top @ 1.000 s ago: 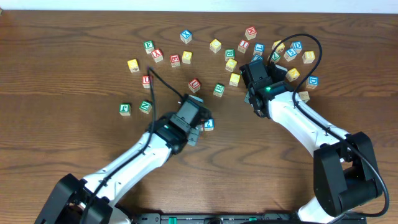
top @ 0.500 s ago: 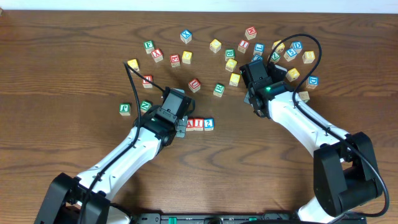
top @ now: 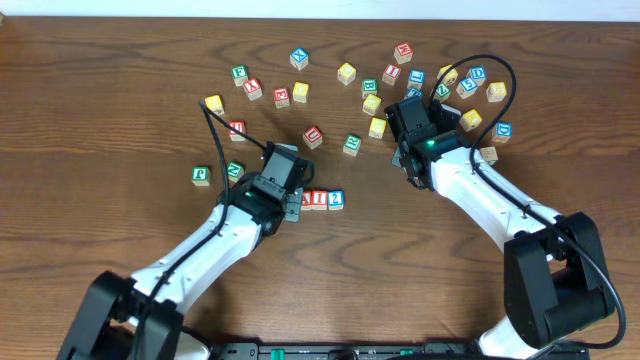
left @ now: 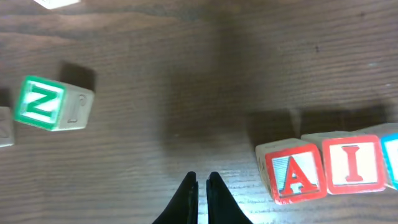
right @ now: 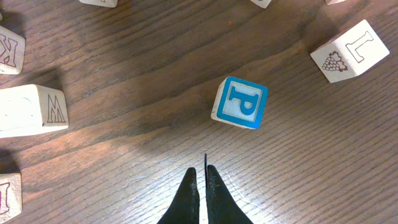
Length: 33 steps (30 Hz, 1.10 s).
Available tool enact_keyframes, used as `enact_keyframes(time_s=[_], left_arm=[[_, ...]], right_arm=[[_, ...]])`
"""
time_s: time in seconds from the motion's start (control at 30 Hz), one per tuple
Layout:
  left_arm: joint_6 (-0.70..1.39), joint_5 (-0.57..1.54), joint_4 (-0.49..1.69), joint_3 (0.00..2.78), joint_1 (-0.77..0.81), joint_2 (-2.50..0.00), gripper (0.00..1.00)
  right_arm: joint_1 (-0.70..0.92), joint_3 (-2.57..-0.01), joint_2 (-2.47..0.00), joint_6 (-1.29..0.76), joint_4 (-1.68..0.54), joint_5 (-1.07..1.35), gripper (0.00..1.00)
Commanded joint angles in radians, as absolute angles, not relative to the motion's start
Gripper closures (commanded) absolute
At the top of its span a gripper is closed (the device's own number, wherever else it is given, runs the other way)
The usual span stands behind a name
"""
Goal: Spell out AI2
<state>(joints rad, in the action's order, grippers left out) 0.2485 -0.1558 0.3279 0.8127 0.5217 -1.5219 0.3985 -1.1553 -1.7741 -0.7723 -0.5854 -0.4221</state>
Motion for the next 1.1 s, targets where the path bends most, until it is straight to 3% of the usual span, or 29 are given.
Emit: enact_keyframes(time_s=[0.0, 1.07], left_arm=[[0.265, -0.143, 0.316, 0.802, 0.524, -1.565, 0.93], [0.265, -0.044, 0.225, 0.802, 0.526, -1.642, 0.93]], right_arm=[[0.406, -1.149, -1.787, -0.761, -0.587, -0.435, 0.99], [0.408, -1.149, -1.787, -0.761, -0.586, -0.435, 0.99]])
